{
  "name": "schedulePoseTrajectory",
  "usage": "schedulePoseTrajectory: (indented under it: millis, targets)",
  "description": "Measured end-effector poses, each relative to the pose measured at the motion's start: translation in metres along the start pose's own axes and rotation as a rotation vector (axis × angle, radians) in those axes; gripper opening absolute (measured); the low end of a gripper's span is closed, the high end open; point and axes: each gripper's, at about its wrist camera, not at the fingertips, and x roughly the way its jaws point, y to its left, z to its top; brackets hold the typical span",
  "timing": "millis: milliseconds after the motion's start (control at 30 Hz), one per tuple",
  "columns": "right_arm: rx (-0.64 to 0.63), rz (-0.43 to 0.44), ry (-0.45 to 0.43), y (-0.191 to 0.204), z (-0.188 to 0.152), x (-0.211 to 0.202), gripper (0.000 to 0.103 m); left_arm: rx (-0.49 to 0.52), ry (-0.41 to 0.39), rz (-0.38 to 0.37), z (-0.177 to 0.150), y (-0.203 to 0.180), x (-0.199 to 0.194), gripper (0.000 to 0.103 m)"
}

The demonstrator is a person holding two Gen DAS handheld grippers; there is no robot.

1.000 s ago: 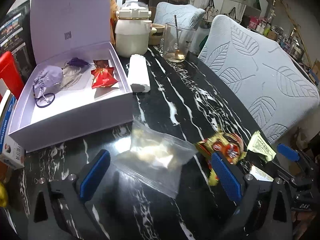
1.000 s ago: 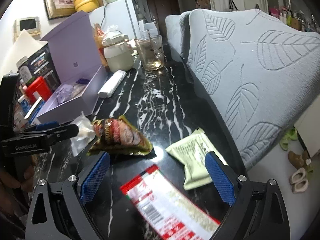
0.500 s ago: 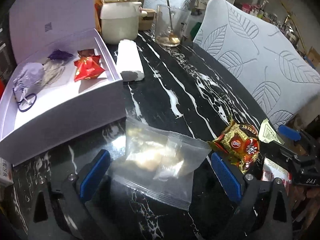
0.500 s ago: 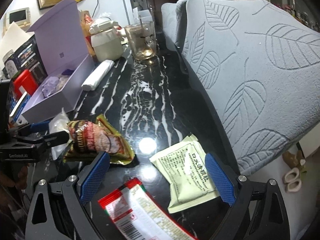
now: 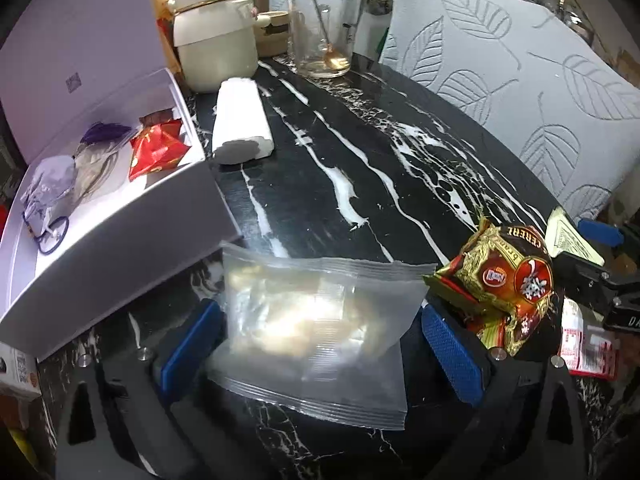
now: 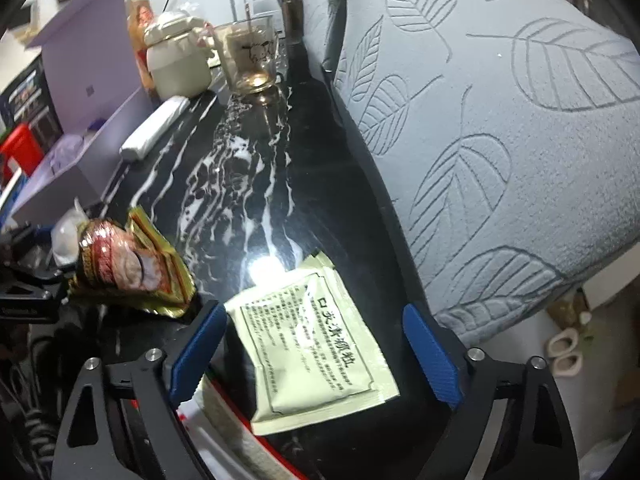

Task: Organize soft objects
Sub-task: 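Grasp the clear zip bag with the left gripper while the right grasps the green sachet, then lift the zip bag and green sachet off the table with both grippers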

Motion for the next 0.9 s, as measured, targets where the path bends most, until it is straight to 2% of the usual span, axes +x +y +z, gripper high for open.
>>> schedulePoseTrajectory:
  millis: [100,133,167,200,233,300,367,500,700,900]
  targets:
    - [-0.025,-0.034,-0.003,0.001,-0.003,-0.003,0.073,-0.035,-0.002,0.014,0.001,0.002,0.002,0.101]
    - [-0.025,-0.027,-0.004,0.001,-0.003,-0.004,0.07,-0.044,-0.009,0.02,0.0,0.002,0.001,0.095]
    - [-0.029,-0.028,-0.002,0.001,-0.003,-0.006,0.064,-0.051,-0.022,0.032,-0.002,0.002,-0.001,0.09]
    - [-0.034,-0.024,-0.001,0.001,-0.003,-0.007,0.054,-0.056,-0.028,0.034,-0.004,0.003,-0.004,0.081]
    - [-0.037,-0.019,0.002,0.001,-0.003,-0.008,0.054,-0.062,-0.031,0.038,-0.006,0.003,-0.006,0.075]
    - [-0.04,-0.018,0.0,0.001,-0.004,-0.01,0.045,-0.08,-0.031,0.046,-0.008,0.004,-0.008,0.069]
    - [-0.038,-0.013,-0.003,0.002,-0.004,-0.011,0.041,-0.096,-0.031,0.041,-0.01,0.006,-0.011,0.067]
    - [-0.002,0.002,-0.018,-0.001,-0.008,-0.015,0.035,-0.12,-0.028,0.024,-0.017,0.008,-0.02,0.064]
    - [0.054,0.018,-0.044,-0.006,-0.022,-0.032,0.035,-0.146,-0.021,0.024,-0.03,0.005,-0.037,0.064]
    - [0.041,0.03,-0.081,0.0,-0.032,-0.053,0.035,-0.153,-0.04,0.027,-0.049,-0.004,-0.063,0.064]
